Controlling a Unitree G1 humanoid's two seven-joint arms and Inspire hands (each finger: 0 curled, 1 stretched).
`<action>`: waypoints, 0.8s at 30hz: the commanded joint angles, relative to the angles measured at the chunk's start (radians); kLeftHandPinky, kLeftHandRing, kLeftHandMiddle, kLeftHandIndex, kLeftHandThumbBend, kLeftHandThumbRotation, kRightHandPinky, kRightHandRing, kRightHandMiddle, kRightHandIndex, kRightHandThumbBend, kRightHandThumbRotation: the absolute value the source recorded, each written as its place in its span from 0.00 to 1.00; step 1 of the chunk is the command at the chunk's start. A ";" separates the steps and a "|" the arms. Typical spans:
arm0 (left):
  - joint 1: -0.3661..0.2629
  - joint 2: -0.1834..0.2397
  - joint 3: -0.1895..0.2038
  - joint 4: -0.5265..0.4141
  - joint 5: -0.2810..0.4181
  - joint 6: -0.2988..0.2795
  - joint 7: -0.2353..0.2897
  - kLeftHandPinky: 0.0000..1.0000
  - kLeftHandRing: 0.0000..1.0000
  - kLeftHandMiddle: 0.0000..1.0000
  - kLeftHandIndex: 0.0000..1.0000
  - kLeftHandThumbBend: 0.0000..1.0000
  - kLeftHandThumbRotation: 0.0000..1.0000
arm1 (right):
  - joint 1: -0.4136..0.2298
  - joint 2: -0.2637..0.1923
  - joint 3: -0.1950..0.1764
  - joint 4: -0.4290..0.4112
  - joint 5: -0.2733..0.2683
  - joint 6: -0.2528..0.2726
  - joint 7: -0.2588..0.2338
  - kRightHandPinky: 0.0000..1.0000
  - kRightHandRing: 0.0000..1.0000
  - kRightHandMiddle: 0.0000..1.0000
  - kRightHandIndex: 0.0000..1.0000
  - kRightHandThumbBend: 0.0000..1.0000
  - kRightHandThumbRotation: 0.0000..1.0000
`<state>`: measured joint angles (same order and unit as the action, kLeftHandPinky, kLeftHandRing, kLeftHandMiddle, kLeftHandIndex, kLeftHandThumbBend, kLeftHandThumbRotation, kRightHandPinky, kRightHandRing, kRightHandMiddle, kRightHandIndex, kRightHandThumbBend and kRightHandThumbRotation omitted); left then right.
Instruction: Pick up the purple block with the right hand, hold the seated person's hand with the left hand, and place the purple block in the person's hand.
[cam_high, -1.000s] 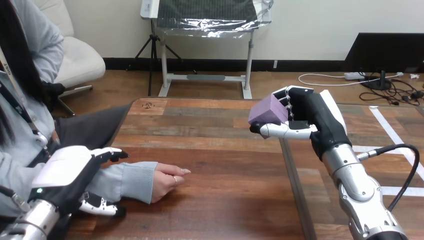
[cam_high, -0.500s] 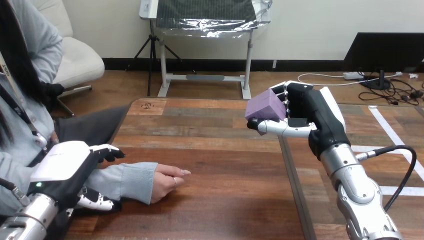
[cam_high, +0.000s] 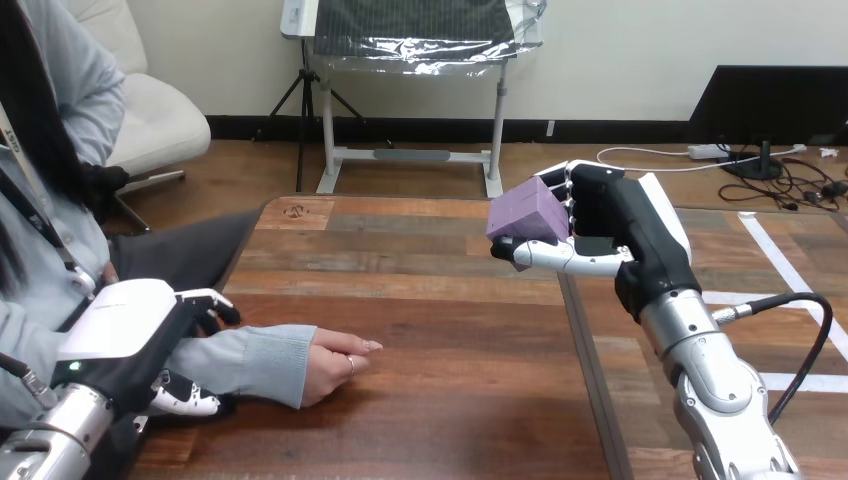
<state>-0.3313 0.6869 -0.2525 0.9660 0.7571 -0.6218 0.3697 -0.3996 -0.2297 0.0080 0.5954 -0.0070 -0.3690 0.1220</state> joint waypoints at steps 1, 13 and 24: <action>-0.073 0.013 -0.039 0.049 0.019 -0.002 0.021 0.54 0.56 0.59 0.63 1.00 0.09 | -0.019 0.008 -0.020 -0.082 0.014 0.004 0.002 0.34 0.38 0.44 0.48 0.79 0.00; -0.104 0.004 -0.076 0.095 0.014 0.014 0.016 0.49 0.50 0.54 0.57 1.00 0.08 | 0.002 0.014 -0.020 -0.132 0.029 0.037 0.020 0.34 0.38 0.45 0.48 0.77 0.00; -0.119 -0.006 -0.090 0.125 -0.011 0.015 -0.007 0.40 0.43 0.47 0.50 1.00 0.05 | 0.005 0.016 -0.023 -0.134 0.026 0.029 0.026 0.35 0.38 0.45 0.48 0.78 0.00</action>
<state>-0.3967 0.6876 -0.3242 1.0619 0.7545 -0.6060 0.3759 -0.3616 -0.2251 0.0048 0.5130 0.0032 -0.3268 0.1471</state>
